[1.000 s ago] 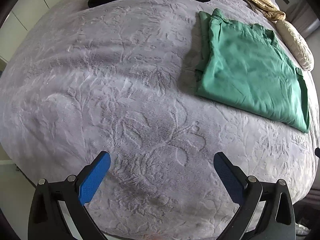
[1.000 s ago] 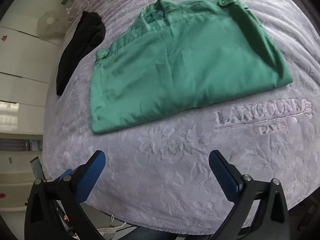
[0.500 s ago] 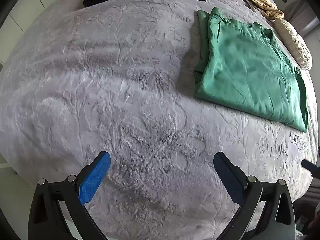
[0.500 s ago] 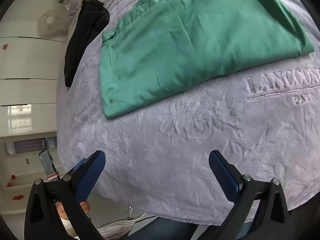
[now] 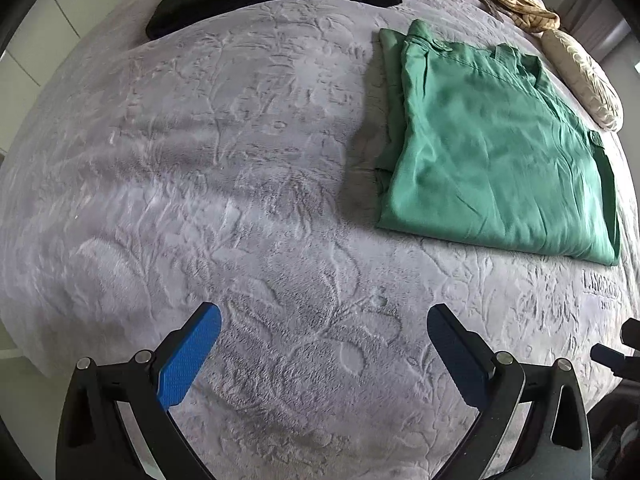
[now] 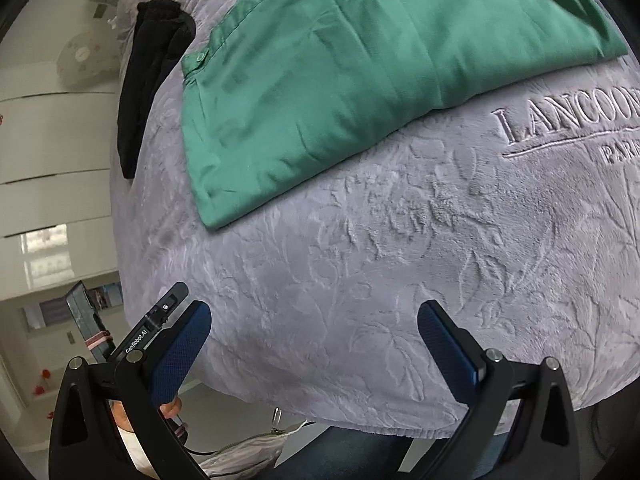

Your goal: Fold large clothes

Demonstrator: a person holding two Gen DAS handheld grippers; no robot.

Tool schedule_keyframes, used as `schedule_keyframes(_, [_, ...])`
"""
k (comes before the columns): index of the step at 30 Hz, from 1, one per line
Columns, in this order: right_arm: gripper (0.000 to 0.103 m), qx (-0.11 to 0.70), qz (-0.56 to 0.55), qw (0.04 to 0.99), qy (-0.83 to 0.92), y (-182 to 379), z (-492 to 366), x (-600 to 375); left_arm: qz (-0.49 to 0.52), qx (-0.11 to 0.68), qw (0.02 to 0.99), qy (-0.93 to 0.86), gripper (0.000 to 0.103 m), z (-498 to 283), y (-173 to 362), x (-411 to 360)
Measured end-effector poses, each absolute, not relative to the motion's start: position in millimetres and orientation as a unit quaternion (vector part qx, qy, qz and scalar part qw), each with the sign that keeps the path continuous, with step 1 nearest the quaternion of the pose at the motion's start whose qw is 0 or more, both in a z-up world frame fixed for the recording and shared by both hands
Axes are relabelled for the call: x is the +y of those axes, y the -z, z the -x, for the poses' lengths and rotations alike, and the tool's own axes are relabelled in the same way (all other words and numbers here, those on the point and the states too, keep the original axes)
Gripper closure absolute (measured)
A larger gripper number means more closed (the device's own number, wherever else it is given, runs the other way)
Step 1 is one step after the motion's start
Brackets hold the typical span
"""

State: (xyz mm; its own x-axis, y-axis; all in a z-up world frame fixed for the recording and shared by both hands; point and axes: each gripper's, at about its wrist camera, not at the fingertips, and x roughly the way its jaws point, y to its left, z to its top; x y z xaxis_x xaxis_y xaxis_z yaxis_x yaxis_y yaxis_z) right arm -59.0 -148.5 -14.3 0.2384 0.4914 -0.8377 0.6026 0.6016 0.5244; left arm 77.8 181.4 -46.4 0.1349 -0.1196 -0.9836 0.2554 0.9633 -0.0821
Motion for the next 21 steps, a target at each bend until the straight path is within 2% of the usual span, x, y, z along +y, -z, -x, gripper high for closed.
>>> schedule_keyframes(14, [0.000, 0.595, -0.488, 0.637, 0.048, 27.3, 64.4, -151.9, -0.079, 0.647, 0.744, 0.147, 0.000, -77.9, 52.7, 163.3])
schedule_keyframes(21, [0.000, 0.581, -0.508, 0.634, 0.044, 35.1, 57.8, -150.8, -0.049, 0.641, 0.753, 0.140, 0.000, -85.7, 54.0, 170.3])
